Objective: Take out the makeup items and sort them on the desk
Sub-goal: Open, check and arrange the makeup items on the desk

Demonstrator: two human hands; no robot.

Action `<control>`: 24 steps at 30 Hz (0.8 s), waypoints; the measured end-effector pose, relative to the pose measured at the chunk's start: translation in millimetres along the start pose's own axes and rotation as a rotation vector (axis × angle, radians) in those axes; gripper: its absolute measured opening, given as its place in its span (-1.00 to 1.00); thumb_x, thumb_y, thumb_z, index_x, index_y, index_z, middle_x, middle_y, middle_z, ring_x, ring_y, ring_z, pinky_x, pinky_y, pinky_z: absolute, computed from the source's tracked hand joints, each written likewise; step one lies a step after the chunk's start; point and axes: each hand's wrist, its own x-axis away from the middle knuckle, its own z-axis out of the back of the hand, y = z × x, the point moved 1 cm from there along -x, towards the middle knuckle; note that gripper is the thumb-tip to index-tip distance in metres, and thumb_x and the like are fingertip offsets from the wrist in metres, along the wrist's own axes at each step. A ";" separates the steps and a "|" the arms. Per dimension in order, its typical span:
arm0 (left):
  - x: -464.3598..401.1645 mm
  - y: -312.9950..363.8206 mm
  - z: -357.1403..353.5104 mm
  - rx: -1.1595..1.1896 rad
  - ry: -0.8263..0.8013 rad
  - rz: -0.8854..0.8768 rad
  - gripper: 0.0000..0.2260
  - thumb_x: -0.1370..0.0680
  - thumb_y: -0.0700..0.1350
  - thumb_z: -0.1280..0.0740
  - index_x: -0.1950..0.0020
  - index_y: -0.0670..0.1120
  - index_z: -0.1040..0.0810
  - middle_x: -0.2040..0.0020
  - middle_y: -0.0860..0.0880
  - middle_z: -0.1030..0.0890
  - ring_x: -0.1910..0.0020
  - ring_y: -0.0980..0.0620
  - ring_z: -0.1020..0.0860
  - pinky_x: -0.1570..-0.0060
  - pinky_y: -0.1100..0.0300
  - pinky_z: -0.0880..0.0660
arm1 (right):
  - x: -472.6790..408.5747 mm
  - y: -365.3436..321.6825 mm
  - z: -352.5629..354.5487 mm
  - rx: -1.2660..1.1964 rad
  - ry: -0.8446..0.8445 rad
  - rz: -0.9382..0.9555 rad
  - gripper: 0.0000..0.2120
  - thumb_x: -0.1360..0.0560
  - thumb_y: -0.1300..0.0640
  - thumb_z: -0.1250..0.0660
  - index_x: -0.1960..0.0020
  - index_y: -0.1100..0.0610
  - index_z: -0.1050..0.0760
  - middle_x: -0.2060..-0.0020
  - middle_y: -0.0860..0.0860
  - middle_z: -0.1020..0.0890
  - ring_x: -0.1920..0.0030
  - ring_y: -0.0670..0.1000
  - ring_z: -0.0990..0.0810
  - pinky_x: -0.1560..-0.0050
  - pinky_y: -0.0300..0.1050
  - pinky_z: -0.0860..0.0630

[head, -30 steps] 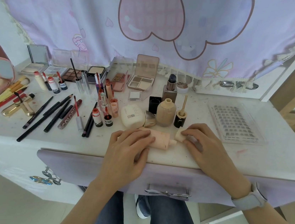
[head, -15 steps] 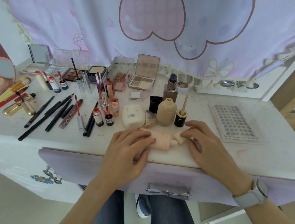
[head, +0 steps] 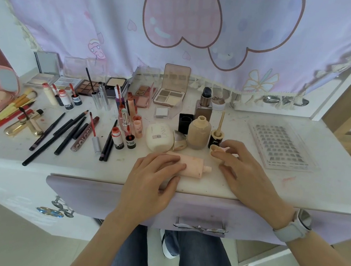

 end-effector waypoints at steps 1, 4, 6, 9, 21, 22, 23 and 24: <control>-0.3 0.2 0.0 0.001 -0.003 0.001 -0.75 -0.48 -0.08 -0.24 -0.08 -0.06 -0.63 -0.10 0.02 -0.61 -0.12 0.01 -0.51 -0.03 0.06 -0.47 | -0.1 0.1 -0.3 -0.019 -0.005 0.016 -0.70 -0.40 0.43 -0.35 -0.12 0.25 -0.55 -0.09 0.20 -0.51 0.06 0.16 -0.57 0.19 -0.01 -0.57; -0.5 -0.5 -0.1 -0.001 -0.003 -0.001 -0.74 -0.48 -0.08 -0.24 -0.08 -0.06 -0.63 -0.10 0.02 -0.61 -0.12 0.02 -0.50 -0.03 0.08 -0.47 | -1.1 0.3 0.3 -0.063 -0.018 0.029 -0.67 -0.43 0.45 -0.29 -0.15 0.23 -0.55 -0.14 0.22 -0.49 0.03 0.17 -0.60 0.12 0.03 -0.58; 0.0 -1.2 -0.3 -0.001 -0.001 -0.004 -0.74 -0.48 -0.08 -0.24 -0.08 -0.06 -0.63 -0.11 0.02 -0.60 -0.12 0.02 -0.50 -0.03 0.08 -0.47 | -0.9 -0.5 1.6 -0.082 -0.018 0.032 -0.66 -0.44 0.46 -0.28 -0.16 0.24 -0.55 -0.15 0.23 -0.49 0.05 0.16 -0.62 0.12 0.01 -0.58; 0.4 -1.8 -0.7 -0.005 0.002 -0.015 -0.74 -0.47 -0.08 -0.25 -0.09 -0.06 -0.63 -0.11 0.01 -0.60 -0.12 0.00 -0.51 -0.03 0.07 -0.48 | 1.6 -0.4 4.0 -0.065 0.045 0.010 -0.68 -0.42 0.46 -0.30 -0.13 0.25 -0.56 -0.08 0.22 -0.53 0.15 0.13 -0.60 0.12 -0.11 -0.53; -2.3 2.1 0.2 -0.014 -0.013 -0.010 -0.72 -0.47 -0.05 -0.23 -0.10 -0.06 -0.63 -0.12 0.01 -0.60 -0.12 0.01 -0.51 0.00 0.09 -0.48 | 3.2 -6.1 -1.3 -0.056 0.042 -0.102 -0.67 -0.41 0.43 -0.31 -0.17 0.30 -0.52 0.03 0.18 -0.61 0.03 0.16 -0.57 -0.07 -0.28 -0.36; -3.0 2.7 0.4 -0.016 -0.022 -0.009 -0.71 -0.46 -0.05 -0.23 -0.10 -0.05 -0.63 -0.12 0.02 -0.60 -0.12 0.01 -0.51 0.00 0.10 -0.48 | 2.3 -6.6 -2.1 -0.062 0.022 -0.101 -0.66 -0.42 0.42 -0.30 -0.19 0.29 -0.51 0.01 0.17 -0.61 0.01 0.15 -0.56 -0.08 -0.30 -0.33; -3.8 3.2 0.4 -0.017 -0.031 -0.010 -0.71 -0.46 -0.05 -0.23 -0.10 -0.06 -0.63 -0.12 0.02 -0.60 -0.12 0.01 -0.52 0.00 0.10 -0.47 | 1.5 -6.6 -2.9 -0.073 0.005 -0.105 -0.65 -0.43 0.41 -0.29 -0.21 0.29 -0.49 -0.01 0.17 -0.61 -0.01 0.14 -0.55 -0.09 -0.32 -0.31; -4.1 3.5 0.1 -0.017 -0.037 -0.012 -0.71 -0.46 -0.04 -0.23 -0.10 -0.06 -0.63 -0.12 0.02 -0.60 -0.12 0.01 -0.52 0.00 0.11 -0.47 | 1.1 -6.3 -3.1 -0.089 -0.003 -0.113 -0.65 -0.44 0.40 -0.29 -0.23 0.29 -0.48 -0.03 0.16 -0.61 -0.02 0.13 -0.55 -0.09 -0.33 -0.31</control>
